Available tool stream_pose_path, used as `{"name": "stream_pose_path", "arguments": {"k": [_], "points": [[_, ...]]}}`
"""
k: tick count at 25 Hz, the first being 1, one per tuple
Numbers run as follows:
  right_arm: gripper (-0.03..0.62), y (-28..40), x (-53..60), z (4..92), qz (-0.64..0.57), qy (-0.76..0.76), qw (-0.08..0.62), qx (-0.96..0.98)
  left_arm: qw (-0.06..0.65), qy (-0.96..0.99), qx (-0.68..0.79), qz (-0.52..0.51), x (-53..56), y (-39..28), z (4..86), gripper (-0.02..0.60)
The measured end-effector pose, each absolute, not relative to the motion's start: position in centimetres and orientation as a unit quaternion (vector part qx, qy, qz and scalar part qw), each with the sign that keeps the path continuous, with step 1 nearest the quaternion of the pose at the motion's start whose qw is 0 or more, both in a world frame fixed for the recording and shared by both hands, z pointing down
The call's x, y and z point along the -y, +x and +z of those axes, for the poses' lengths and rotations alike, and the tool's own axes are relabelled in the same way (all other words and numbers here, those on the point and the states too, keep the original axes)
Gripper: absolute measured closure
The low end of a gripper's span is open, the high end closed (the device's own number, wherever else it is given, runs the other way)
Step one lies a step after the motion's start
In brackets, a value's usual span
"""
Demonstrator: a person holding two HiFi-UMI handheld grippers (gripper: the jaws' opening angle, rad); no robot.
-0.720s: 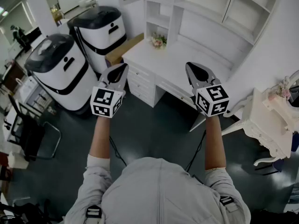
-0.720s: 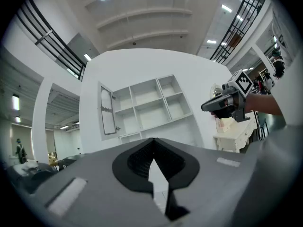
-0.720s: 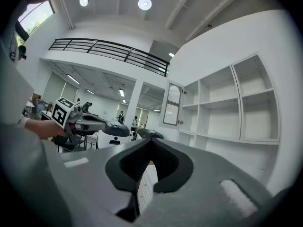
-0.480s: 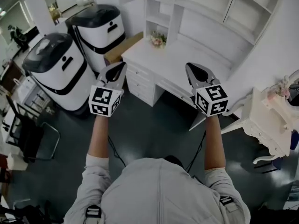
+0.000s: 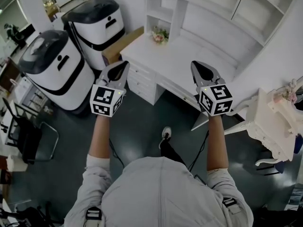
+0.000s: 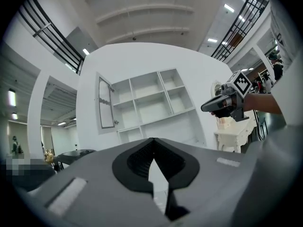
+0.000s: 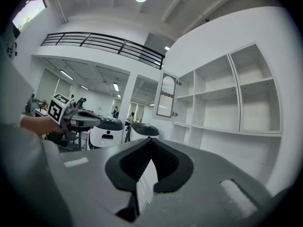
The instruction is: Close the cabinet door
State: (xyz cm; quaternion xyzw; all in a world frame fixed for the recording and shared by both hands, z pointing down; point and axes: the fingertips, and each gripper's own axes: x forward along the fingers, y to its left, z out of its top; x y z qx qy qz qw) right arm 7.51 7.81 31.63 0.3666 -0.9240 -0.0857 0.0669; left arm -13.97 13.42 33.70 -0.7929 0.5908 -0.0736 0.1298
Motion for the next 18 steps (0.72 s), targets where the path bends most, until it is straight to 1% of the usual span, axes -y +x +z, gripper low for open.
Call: {"name": "stream_pose_path", "arguments": {"k": [8,18], "points": [[0.592,7.4,2.1,31.9,-0.083,0.343,0.055,0.934,0.122,-0.785,-0.602,-0.078,-4.0,-13.6,33.6,0.563],[0.592,6.9,15.8,29.1,-0.093,0.310,0.046,0.945,0.124,-0.764,-0.629,-0.072,8.1,-13.7,30.9,0.563]]}}
